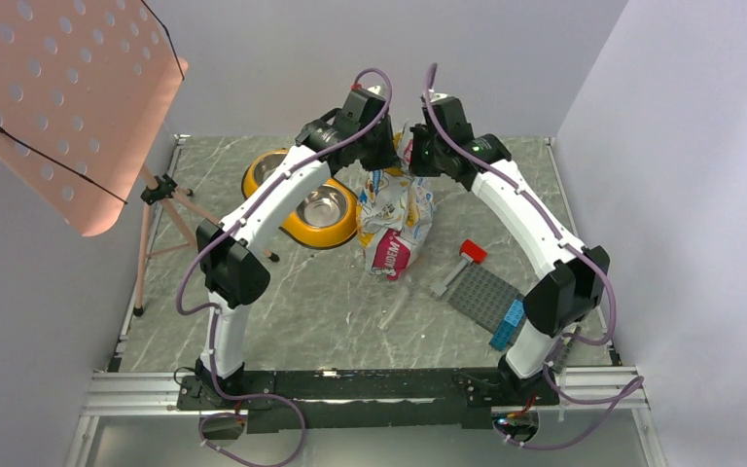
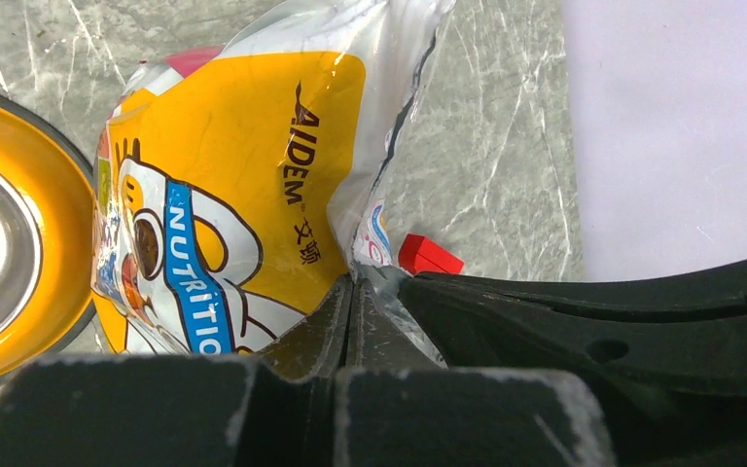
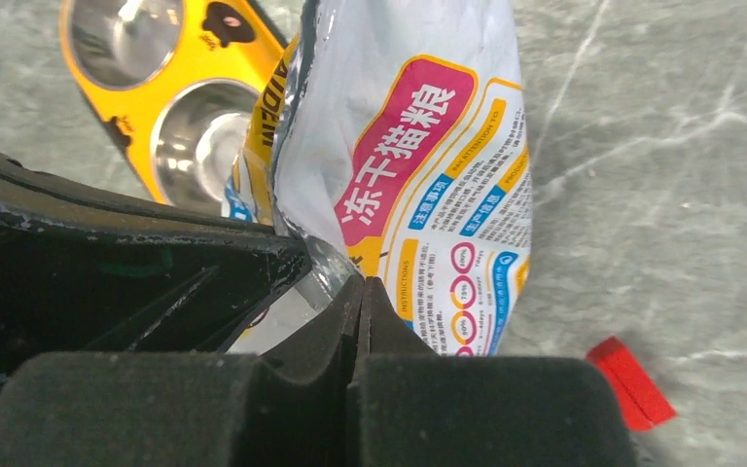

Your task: Serve the pet food

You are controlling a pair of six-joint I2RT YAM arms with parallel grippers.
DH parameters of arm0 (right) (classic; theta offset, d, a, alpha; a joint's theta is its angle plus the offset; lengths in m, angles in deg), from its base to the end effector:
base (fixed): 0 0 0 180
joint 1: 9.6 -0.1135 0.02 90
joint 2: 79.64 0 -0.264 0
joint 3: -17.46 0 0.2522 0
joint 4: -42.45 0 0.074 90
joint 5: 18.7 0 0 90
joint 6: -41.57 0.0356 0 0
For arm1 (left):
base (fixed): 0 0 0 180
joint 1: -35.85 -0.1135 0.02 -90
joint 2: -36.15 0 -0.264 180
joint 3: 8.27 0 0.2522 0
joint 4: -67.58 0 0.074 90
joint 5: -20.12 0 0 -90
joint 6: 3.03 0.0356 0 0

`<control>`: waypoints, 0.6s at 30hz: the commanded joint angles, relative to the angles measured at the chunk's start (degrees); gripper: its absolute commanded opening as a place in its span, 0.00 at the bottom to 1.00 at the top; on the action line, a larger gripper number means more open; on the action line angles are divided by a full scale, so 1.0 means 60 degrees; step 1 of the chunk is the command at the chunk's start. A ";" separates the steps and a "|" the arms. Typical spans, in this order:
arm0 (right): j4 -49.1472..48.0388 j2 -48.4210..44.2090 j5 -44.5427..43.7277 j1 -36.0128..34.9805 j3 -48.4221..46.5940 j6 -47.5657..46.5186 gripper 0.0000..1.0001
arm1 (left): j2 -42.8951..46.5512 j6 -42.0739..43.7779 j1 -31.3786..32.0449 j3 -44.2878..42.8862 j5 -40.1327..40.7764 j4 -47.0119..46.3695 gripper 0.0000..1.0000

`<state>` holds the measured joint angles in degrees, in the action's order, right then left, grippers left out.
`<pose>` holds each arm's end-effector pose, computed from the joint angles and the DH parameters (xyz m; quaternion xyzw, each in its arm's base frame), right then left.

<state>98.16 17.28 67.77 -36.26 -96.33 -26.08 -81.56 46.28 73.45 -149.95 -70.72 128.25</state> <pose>0.3392 0.1679 0.3801 -0.0206 0.9014 0.1537 0.4042 0.3650 -0.2817 0.3842 -0.0208 0.8935 -0.2882 0.3437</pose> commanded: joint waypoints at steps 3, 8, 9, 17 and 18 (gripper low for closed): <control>0.1635 0.0478 -0.3613 -0.0125 -0.1289 -0.1438 0.00 | 0.0466 0.0639 -0.0134 -0.0037 0.0395 0.1418 0.00; 0.1594 0.0346 -0.2065 0.0215 -0.1400 -0.1318 0.00 | 0.0666 0.0583 -0.0260 0.0233 -0.0097 0.0968 0.00; 0.1616 0.0299 -0.1763 0.0391 -0.1404 -0.1183 0.00 | 0.0688 0.0532 -0.0272 0.0252 -0.0201 0.0911 0.00; -0.0980 -0.0895 0.4330 0.1815 0.0411 -0.0556 0.11 | 0.1484 -0.0139 -0.0514 0.1672 -0.1885 -0.1215 0.00; -0.1348 -0.1063 0.4700 0.1953 0.0675 -0.0357 0.22 | 0.1528 -0.0203 -0.0535 0.1751 -0.2078 -0.1404 0.00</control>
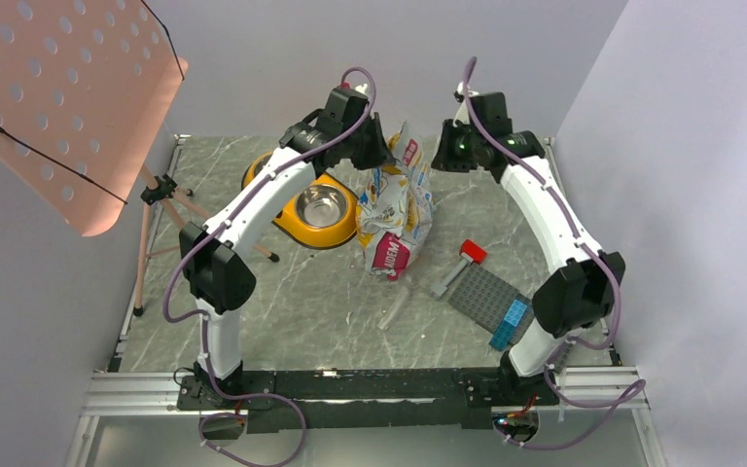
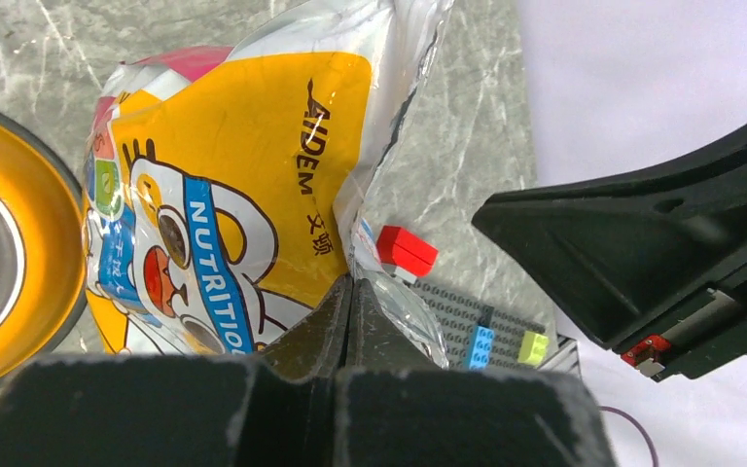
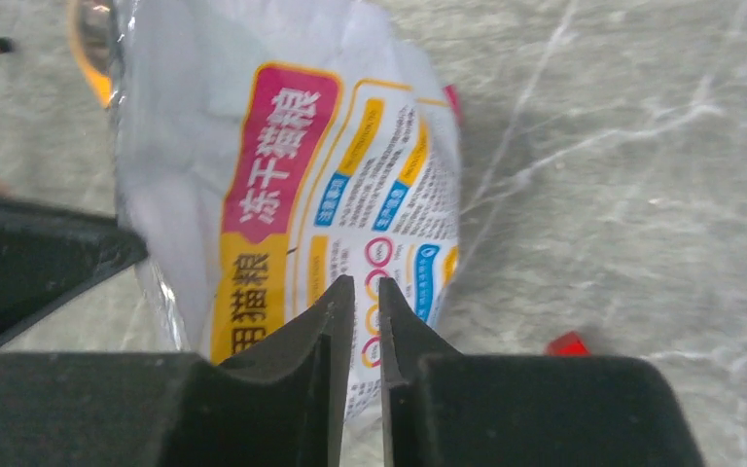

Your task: Serve the pet food

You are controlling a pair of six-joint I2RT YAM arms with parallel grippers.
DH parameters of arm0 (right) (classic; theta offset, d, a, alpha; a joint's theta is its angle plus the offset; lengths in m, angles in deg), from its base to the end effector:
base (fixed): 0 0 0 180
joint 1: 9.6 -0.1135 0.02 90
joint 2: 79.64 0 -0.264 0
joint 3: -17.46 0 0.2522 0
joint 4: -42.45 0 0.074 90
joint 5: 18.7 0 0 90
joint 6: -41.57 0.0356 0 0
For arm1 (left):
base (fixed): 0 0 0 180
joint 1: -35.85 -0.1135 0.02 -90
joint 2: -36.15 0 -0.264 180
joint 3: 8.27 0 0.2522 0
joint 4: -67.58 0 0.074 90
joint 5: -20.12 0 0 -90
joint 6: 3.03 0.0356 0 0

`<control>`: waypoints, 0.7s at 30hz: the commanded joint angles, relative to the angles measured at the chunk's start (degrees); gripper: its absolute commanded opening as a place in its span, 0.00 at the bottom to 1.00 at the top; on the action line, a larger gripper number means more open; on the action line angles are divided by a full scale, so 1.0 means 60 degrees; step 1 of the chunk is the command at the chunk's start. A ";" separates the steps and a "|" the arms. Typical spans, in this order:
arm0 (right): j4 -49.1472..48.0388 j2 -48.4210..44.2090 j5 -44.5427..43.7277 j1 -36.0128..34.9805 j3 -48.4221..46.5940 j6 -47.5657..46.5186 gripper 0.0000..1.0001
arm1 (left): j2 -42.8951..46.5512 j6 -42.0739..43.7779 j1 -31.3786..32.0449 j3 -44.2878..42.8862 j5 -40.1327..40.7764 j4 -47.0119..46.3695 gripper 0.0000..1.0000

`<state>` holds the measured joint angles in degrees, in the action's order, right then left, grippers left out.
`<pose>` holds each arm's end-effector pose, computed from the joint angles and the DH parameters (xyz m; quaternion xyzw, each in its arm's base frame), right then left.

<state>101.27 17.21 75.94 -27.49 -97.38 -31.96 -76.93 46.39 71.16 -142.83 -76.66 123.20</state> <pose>0.3552 0.1177 0.3819 -0.0281 0.9083 0.1580 0.3863 0.3637 -0.2628 0.3873 -0.0129 0.8823 -0.3287 0.3366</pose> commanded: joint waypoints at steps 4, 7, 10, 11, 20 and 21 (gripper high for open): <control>-0.3244 -0.1206 0.5079 0.1168 0.1543 0.1542 0.40 | 0.0706 -0.0269 -0.0212 0.0335 -0.1298 -0.0501 0.00; -0.4282 -0.0985 0.6396 0.1359 0.2035 0.2306 0.42 | 0.0655 -0.0346 -0.0252 0.0307 -0.1453 -0.0544 0.00; -0.5385 -0.0996 0.7036 0.1327 0.2555 0.3170 0.44 | 0.0656 -0.0488 -0.0283 0.0341 -0.1648 -0.0723 0.00; -0.5675 -0.0989 0.7114 0.1326 0.2746 0.3457 0.44 | 0.0664 -0.0550 -0.0283 0.0366 -0.1705 -0.0794 0.00; -0.6704 -0.0836 0.7250 0.1374 0.3586 0.4298 0.35 | 0.0670 -0.0739 -0.0303 0.0462 -0.1924 -0.1189 0.00; -0.6825 -0.0856 0.7304 0.1404 0.3638 0.4370 0.34 | 0.0660 -0.0682 -0.0309 0.0428 -0.1930 -0.1204 0.00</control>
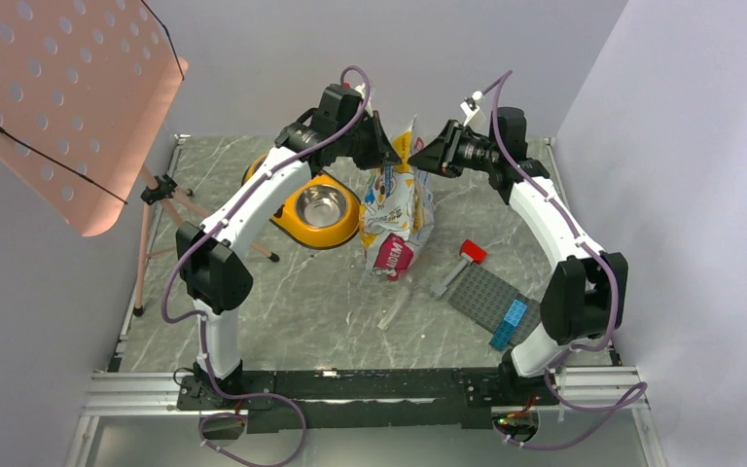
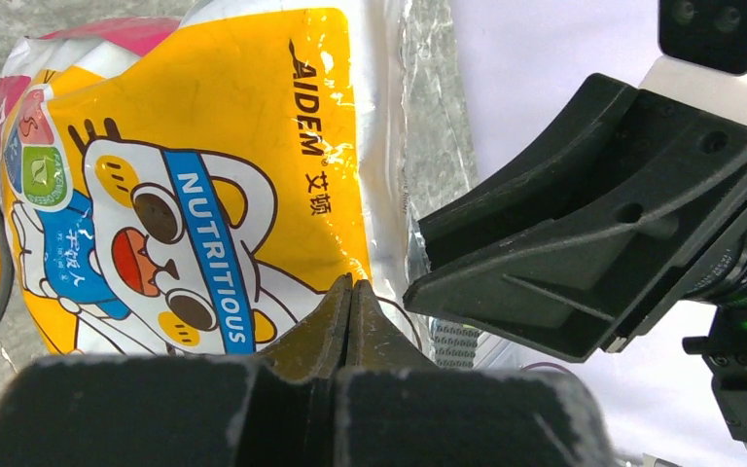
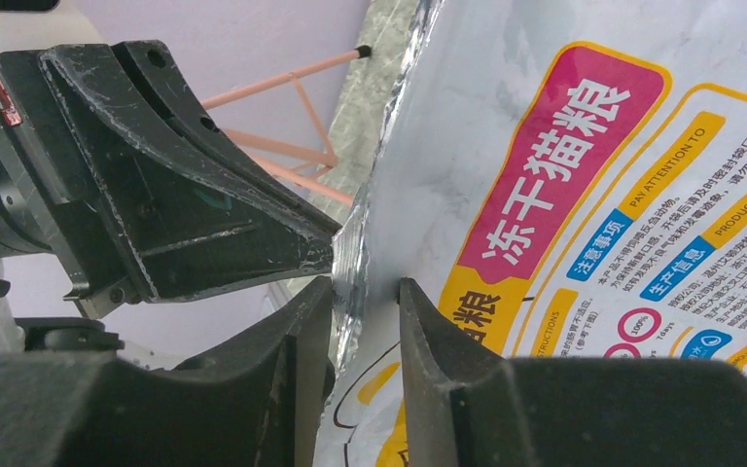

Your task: Serve the pet food

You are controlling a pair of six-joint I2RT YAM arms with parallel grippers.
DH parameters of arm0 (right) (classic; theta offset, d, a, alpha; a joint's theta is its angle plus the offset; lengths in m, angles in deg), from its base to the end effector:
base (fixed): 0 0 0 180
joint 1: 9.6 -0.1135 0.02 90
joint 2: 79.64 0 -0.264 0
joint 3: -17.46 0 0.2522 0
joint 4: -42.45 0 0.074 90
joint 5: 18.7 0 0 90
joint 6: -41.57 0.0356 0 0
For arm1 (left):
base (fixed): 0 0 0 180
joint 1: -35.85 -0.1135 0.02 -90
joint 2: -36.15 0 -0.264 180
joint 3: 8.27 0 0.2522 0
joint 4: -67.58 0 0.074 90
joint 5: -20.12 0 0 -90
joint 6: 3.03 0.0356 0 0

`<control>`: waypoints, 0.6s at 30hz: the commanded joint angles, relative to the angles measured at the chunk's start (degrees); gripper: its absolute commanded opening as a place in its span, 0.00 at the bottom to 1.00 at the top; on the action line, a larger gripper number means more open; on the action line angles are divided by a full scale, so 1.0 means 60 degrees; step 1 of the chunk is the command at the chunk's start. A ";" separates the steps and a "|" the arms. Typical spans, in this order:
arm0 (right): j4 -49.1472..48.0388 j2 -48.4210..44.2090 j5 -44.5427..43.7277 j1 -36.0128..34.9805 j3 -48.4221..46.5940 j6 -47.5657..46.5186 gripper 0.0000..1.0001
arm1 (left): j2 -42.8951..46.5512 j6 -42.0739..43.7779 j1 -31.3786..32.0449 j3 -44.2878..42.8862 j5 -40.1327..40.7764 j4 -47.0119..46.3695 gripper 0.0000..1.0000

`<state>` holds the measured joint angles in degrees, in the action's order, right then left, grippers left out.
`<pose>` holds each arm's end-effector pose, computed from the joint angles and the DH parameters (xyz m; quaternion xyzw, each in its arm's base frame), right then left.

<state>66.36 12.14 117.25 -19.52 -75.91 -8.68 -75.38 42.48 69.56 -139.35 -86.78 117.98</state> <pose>0.3617 0.0892 0.3469 -0.0132 0.7949 0.5096 0.3291 0.3664 -0.2569 0.3881 -0.0086 0.8633 -0.4071 0.2983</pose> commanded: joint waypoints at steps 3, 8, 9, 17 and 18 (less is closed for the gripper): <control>-0.1622 -0.0126 0.0701 0.0174 0.0356 0.1038 0.24 | 0.0444 -0.0002 -0.0062 -0.0129 -0.0165 -0.0337 0.00; -0.1740 -0.0765 0.0542 0.0412 0.0984 0.0791 0.37 | 0.0780 -0.0351 -0.0086 0.0482 -0.0047 -0.1125 0.21; -0.1737 -0.0854 0.0602 0.0479 0.1099 0.0801 0.40 | 0.0827 -0.0428 -0.0079 0.0572 -0.0040 -0.1304 0.29; -0.2290 -0.1651 0.0642 0.1010 0.1794 0.1381 0.51 | 0.0329 -0.0277 0.0280 -0.0096 0.0113 -0.1397 0.60; -0.2076 -0.1745 0.0470 0.1083 0.1733 0.1321 0.52 | 0.0265 -0.0243 0.0341 -0.0161 0.0160 -0.1395 0.57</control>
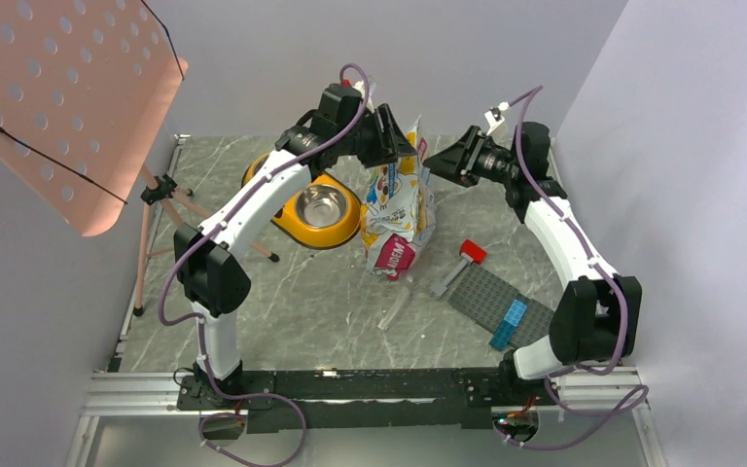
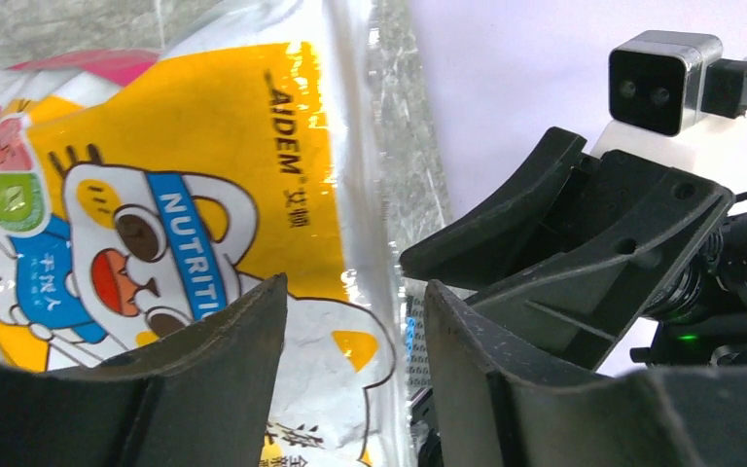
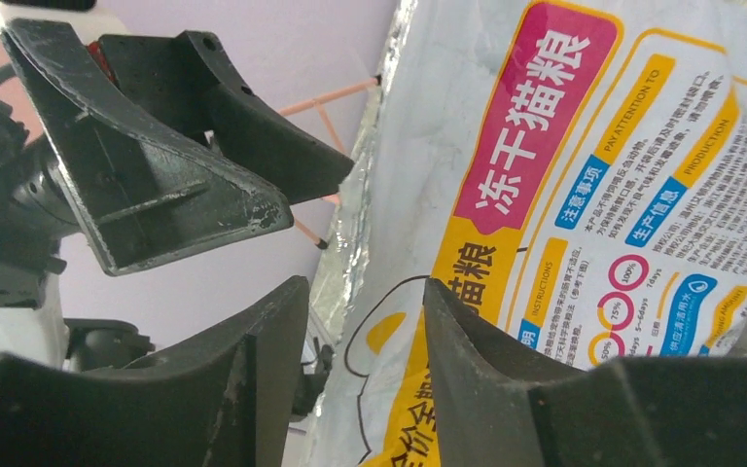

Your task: Serve the pet food

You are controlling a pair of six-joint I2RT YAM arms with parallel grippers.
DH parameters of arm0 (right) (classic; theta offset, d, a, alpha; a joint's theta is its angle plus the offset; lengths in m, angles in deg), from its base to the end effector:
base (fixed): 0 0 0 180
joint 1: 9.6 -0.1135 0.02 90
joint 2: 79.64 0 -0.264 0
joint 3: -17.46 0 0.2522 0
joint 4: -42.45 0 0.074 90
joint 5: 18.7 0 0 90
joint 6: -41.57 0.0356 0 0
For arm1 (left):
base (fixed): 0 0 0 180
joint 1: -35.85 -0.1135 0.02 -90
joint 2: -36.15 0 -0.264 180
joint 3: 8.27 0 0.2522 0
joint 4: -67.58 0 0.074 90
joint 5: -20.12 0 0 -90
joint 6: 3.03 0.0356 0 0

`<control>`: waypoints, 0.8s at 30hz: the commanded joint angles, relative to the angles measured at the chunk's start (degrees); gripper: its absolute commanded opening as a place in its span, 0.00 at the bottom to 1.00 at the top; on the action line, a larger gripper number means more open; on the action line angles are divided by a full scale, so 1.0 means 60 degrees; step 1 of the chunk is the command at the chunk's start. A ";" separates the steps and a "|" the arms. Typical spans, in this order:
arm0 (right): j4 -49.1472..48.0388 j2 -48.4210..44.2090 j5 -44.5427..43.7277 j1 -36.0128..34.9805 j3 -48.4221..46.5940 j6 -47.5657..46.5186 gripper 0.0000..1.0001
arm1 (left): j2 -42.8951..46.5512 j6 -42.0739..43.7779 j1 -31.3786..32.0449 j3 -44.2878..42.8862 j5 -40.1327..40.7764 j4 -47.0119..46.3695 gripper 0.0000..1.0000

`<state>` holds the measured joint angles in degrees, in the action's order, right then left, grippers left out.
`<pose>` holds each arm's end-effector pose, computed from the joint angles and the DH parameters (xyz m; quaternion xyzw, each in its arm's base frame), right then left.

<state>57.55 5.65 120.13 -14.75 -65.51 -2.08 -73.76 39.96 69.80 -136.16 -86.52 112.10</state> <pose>0.3395 0.0575 0.3372 0.0292 0.7731 0.5342 0.3407 0.3647 -0.2578 0.3913 -0.0201 0.8448 -0.4314 0.3159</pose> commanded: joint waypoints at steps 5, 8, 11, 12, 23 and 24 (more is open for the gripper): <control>0.0508 -0.0665 -0.0466 0.0533 -0.0495 -0.0279 0.46 | -0.0197 0.0143 0.0382 -0.0738 0.0296 -0.0387 0.42; 0.0754 -0.0486 -0.0531 0.0511 -0.0731 -0.0545 0.39 | -0.0339 0.0056 0.0381 -0.0785 0.0244 -0.0438 0.39; 0.0790 -0.0290 -0.0503 0.0421 -0.0895 -0.0662 0.37 | -0.0468 0.0012 0.0400 -0.0897 0.0254 -0.0339 0.37; 0.0864 -0.0224 -0.0533 0.0364 -0.0968 -0.0724 0.36 | -0.0512 0.0012 0.0394 -0.0928 0.0254 -0.0293 0.36; 0.1576 0.0353 -0.1278 -0.0538 -0.1730 -0.1391 0.31 | -0.0469 0.0154 0.0376 -0.0775 0.0050 -0.0381 0.00; 0.1642 0.0333 -0.1488 -0.0640 -0.1747 -0.1460 0.31 | -0.0451 0.0114 0.0363 -0.0718 0.0013 -0.0420 0.00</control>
<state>66.08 7.93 114.80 -16.98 -72.35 -7.70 -77.36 39.81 72.10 -139.90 -85.69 111.53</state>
